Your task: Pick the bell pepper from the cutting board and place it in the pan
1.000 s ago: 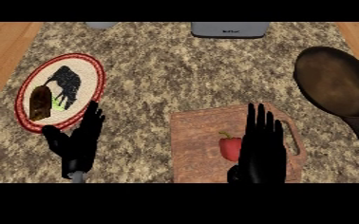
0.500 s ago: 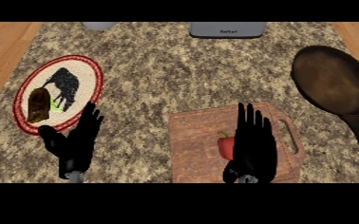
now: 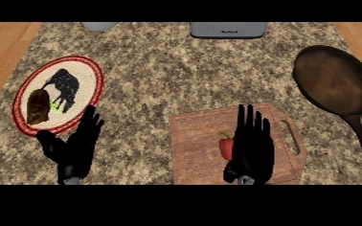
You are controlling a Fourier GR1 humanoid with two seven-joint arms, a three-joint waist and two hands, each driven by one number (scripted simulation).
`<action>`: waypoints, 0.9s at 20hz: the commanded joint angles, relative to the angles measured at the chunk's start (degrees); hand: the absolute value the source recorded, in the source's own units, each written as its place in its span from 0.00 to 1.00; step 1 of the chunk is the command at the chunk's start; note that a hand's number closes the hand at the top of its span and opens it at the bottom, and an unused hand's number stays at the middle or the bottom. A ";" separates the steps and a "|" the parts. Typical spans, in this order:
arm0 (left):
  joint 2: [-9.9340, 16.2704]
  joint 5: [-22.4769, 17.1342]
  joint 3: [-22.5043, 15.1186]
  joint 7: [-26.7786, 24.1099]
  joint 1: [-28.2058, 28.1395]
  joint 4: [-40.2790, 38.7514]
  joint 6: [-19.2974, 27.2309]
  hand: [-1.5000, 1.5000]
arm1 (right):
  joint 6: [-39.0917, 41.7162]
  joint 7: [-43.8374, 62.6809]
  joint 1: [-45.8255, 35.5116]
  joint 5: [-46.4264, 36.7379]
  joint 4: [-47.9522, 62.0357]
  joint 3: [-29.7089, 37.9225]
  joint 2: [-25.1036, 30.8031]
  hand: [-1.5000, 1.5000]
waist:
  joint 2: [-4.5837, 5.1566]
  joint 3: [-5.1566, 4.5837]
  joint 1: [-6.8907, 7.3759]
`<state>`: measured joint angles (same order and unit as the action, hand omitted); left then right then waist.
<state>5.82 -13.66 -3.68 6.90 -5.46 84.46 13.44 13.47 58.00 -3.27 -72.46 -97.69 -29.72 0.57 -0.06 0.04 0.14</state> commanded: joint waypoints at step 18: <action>-2.96 2.58 0.25 -0.47 -0.92 -0.45 -0.66 0.50 | -9.96 -12.13 -5.28 -3.17 15.53 5.73 1.32 1.00 | 0.05 -0.04 0.04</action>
<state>3.73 -11.45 -3.10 6.95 -5.27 84.12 12.98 4.56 47.94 -6.02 -74.56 -86.58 -26.26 1.57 -0.55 -0.25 0.10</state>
